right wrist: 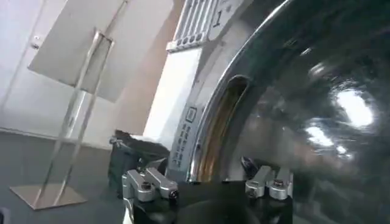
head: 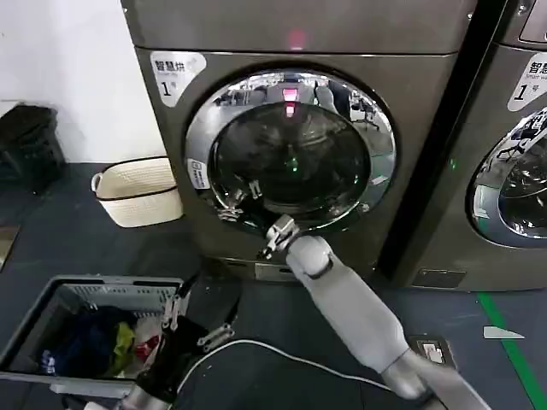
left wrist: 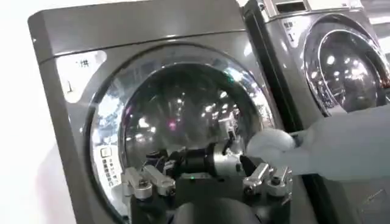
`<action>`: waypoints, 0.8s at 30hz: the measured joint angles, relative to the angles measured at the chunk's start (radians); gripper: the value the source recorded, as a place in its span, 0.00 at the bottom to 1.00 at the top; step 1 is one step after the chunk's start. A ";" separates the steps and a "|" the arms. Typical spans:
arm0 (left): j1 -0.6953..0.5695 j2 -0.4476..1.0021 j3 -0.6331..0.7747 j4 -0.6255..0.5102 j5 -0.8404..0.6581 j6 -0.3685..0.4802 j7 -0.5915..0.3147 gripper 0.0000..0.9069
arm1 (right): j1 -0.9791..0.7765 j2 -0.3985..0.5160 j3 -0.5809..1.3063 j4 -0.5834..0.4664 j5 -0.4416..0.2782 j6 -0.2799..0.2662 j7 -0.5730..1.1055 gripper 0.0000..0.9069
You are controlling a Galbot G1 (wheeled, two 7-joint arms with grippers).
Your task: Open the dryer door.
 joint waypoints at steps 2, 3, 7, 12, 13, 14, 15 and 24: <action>0.004 0.000 -0.001 -0.003 0.000 -0.001 0.000 1.00 | 0.002 0.013 0.001 -0.007 -0.001 0.000 0.000 1.00; 0.005 0.000 -0.002 -0.006 0.000 -0.001 0.000 1.00 | 0.004 0.018 0.001 -0.011 -0.001 0.000 -0.002 1.00; 0.007 0.000 -0.005 -0.009 -0.001 -0.001 0.001 1.00 | 0.014 0.026 0.001 -0.025 0.002 0.002 -0.024 1.00; 0.016 -0.002 -0.005 -0.009 0.002 -0.005 0.002 1.00 | 0.038 0.028 -0.013 -0.050 0.027 0.020 -0.070 1.00; 0.017 -0.003 -0.005 -0.010 0.002 -0.005 0.002 1.00 | 0.043 0.030 -0.016 -0.056 0.033 0.024 -0.080 1.00; 0.019 -0.004 -0.005 -0.011 0.002 -0.006 0.002 1.00 | 0.048 0.031 -0.020 -0.061 0.037 0.028 -0.091 1.00; 0.022 -0.004 -0.005 -0.013 0.003 -0.007 0.002 1.00 | 0.053 0.032 -0.024 -0.066 0.043 0.033 -0.104 1.00; 0.041 -0.007 -0.016 -0.020 0.005 -0.017 0.001 1.00 | 0.085 0.007 -0.072 -0.077 0.136 0.052 -0.258 1.00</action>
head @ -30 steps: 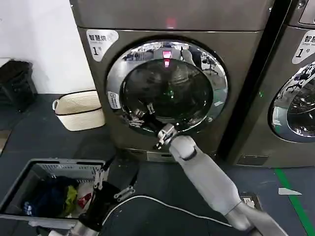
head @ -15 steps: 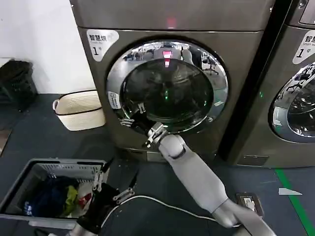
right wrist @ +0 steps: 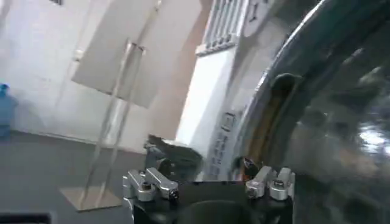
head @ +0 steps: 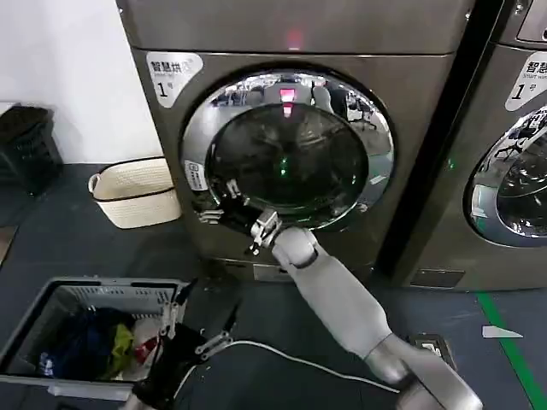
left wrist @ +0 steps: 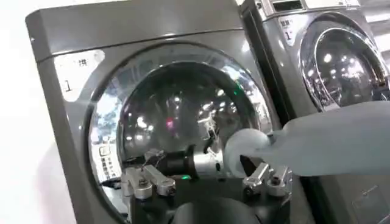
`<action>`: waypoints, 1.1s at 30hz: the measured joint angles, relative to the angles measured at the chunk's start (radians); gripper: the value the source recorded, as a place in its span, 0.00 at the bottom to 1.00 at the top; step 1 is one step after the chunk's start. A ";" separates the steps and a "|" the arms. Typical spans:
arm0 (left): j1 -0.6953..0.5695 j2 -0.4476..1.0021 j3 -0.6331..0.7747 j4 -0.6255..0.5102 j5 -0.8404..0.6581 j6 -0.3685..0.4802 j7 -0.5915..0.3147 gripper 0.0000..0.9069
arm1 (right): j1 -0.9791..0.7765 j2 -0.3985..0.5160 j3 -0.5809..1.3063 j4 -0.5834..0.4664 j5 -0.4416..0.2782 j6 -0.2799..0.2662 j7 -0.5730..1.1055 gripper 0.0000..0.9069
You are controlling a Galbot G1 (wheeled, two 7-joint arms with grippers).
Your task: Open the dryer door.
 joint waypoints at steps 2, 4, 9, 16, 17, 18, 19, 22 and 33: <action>0.004 0.000 -0.006 -0.003 -0.001 0.000 0.000 1.00 | 0.014 -0.016 -0.017 0.001 0.035 0.008 -0.060 1.00; 0.008 0.000 -0.013 -0.007 -0.004 0.000 0.000 1.00 | 0.026 -0.032 -0.030 0.003 0.068 0.019 -0.109 1.00; 0.005 -0.002 -0.032 -0.010 -0.007 0.001 -0.002 1.00 | 0.022 -0.069 -0.030 0.030 0.132 0.042 -0.263 1.00; -0.036 0.011 -0.129 -0.003 -0.095 0.041 0.021 1.00 | -0.007 -0.134 0.011 0.064 0.178 0.079 -0.509 1.00; -0.042 0.014 -0.151 0.001 -0.106 0.048 0.030 1.00 | -0.011 -0.143 0.017 0.070 0.193 0.075 -0.545 1.00; -0.050 0.016 -0.181 0.008 -0.111 0.052 0.041 1.00 | -0.014 -0.152 0.023 0.078 0.206 0.070 -0.582 1.00; -0.057 0.017 -0.208 0.011 -0.111 0.048 0.055 1.00 | -0.018 -0.162 0.027 0.086 0.214 0.070 -0.614 1.00; -0.081 0.017 -0.313 0.025 -0.104 0.005 0.114 1.00 | -0.023 -0.192 0.033 0.113 0.238 0.071 -0.704 1.00; -0.172 0.071 -0.606 0.068 -0.134 -0.061 0.163 1.00 | -0.042 -0.307 0.073 0.190 0.342 0.014 -0.948 1.00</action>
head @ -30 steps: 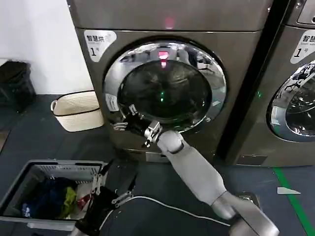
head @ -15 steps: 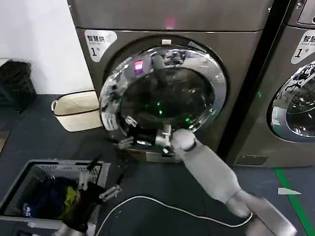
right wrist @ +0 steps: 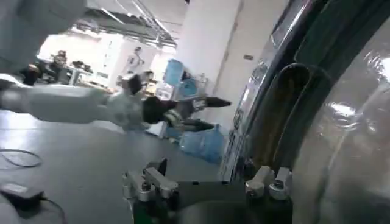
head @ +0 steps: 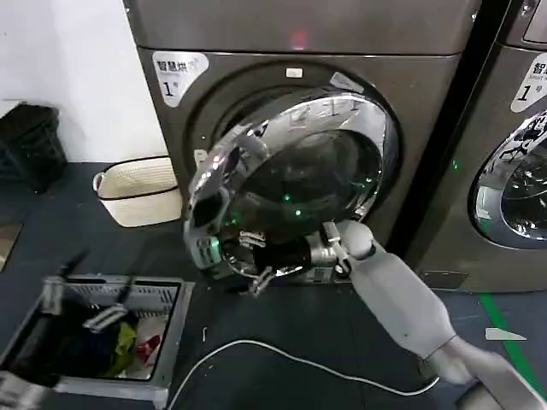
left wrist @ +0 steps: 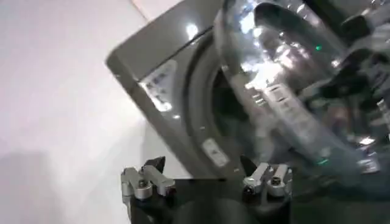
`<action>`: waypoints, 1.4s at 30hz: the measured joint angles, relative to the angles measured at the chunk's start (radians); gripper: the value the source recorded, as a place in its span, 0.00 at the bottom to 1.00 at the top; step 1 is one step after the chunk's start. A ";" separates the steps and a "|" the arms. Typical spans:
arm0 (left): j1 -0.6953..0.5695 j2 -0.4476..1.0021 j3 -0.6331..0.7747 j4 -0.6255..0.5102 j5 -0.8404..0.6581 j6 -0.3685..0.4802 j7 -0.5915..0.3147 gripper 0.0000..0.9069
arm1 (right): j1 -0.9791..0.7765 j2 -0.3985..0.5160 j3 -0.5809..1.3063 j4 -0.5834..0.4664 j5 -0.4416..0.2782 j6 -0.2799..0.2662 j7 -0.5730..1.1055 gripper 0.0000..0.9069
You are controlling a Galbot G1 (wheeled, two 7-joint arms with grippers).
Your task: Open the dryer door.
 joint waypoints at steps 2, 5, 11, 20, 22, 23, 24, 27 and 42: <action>-0.016 0.020 -0.004 0.017 -0.002 0.000 -0.008 1.00 | -0.008 -0.034 0.019 0.022 0.026 -0.008 -0.024 1.00; -0.041 0.055 0.016 0.049 -0.010 0.001 -0.022 1.00 | -0.026 -0.078 0.035 0.064 0.040 -0.005 -0.030 1.00; -0.109 0.141 0.111 0.128 -0.073 0.030 -0.057 1.00 | -0.086 -0.178 0.089 0.164 0.060 -0.013 -0.033 1.00; -0.249 0.265 0.278 0.272 -0.052 0.023 -0.079 1.00 | -0.342 -0.349 0.318 0.340 0.056 0.003 -0.033 1.00; -0.283 0.283 0.323 0.298 -0.055 0.022 -0.077 1.00 | -0.440 -0.376 0.411 0.378 0.076 0.022 -0.033 1.00; -0.304 0.292 0.351 0.312 -0.058 0.022 -0.075 1.00 | -0.494 -0.383 0.464 0.395 0.084 0.036 -0.031 1.00; -0.322 0.299 0.378 0.324 -0.060 0.022 -0.073 1.00 | -0.557 -0.385 0.528 0.414 0.075 0.065 -0.016 1.00; -0.370 0.312 0.458 0.342 -0.060 0.021 -0.061 1.00 | -0.738 -0.374 0.720 0.456 0.013 0.147 0.068 1.00; -0.552 0.312 0.895 0.435 -0.057 -0.028 -0.052 1.00 | -1.311 0.075 1.571 0.585 -0.465 0.091 1.143 1.00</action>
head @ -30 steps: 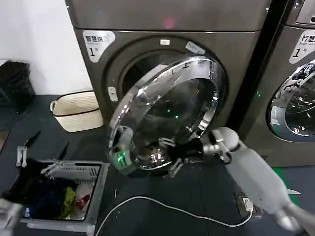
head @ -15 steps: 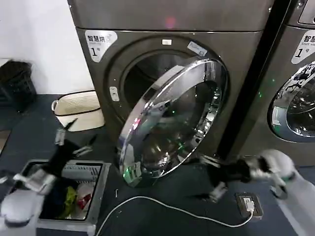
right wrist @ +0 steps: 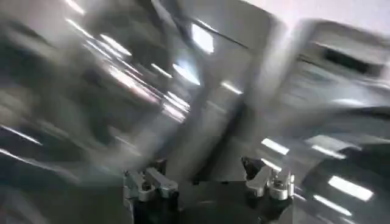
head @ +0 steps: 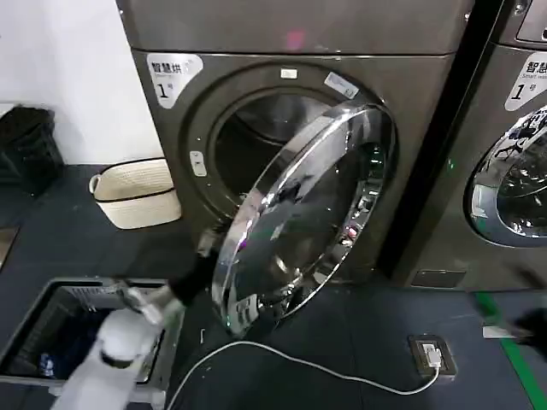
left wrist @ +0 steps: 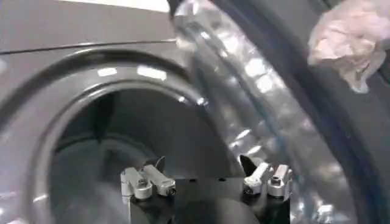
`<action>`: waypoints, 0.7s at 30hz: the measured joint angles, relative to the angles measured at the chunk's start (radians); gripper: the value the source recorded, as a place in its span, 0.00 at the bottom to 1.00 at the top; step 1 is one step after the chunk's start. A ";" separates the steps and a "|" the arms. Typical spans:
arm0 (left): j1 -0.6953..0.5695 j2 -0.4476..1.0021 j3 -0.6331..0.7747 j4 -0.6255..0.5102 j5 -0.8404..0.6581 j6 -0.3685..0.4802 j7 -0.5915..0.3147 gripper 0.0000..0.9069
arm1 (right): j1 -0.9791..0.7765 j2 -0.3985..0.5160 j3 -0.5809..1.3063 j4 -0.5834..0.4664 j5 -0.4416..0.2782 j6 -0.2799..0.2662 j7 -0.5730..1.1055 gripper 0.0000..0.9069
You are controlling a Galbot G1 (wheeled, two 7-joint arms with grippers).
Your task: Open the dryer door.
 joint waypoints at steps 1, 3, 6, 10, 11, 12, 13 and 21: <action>-0.013 -0.003 0.021 0.005 0.002 -0.004 0.002 1.00 | 0.006 0.031 0.047 -0.004 -0.034 -0.038 0.078 1.00; -0.041 -0.009 0.065 0.018 0.008 -0.007 0.004 1.00 | 0.025 0.082 0.150 -0.034 -0.091 -0.083 0.217 1.00; -0.078 -0.018 0.119 0.032 0.007 -0.010 0.004 1.00 | 0.053 0.113 0.303 -0.114 -0.118 -0.135 0.351 1.00; -0.125 -0.038 0.193 0.056 0.014 -0.013 0.004 1.00 | 0.051 0.111 0.467 -0.240 -0.154 -0.128 0.461 1.00; -0.138 -0.045 0.214 0.062 0.019 -0.013 0.004 1.00 | 0.044 0.104 0.502 -0.274 -0.148 -0.135 0.472 1.00; -0.152 -0.054 0.234 0.072 0.025 -0.012 0.005 1.00 | 0.039 0.098 0.529 -0.304 -0.141 -0.141 0.478 1.00; -0.162 -0.063 0.258 0.078 0.030 -0.010 0.006 1.00 | 0.032 0.091 0.557 -0.337 -0.119 -0.158 0.483 1.00; -0.293 -0.165 0.450 0.157 0.052 0.004 0.006 1.00 | 0.009 0.052 0.709 -0.461 -0.064 -0.238 0.500 1.00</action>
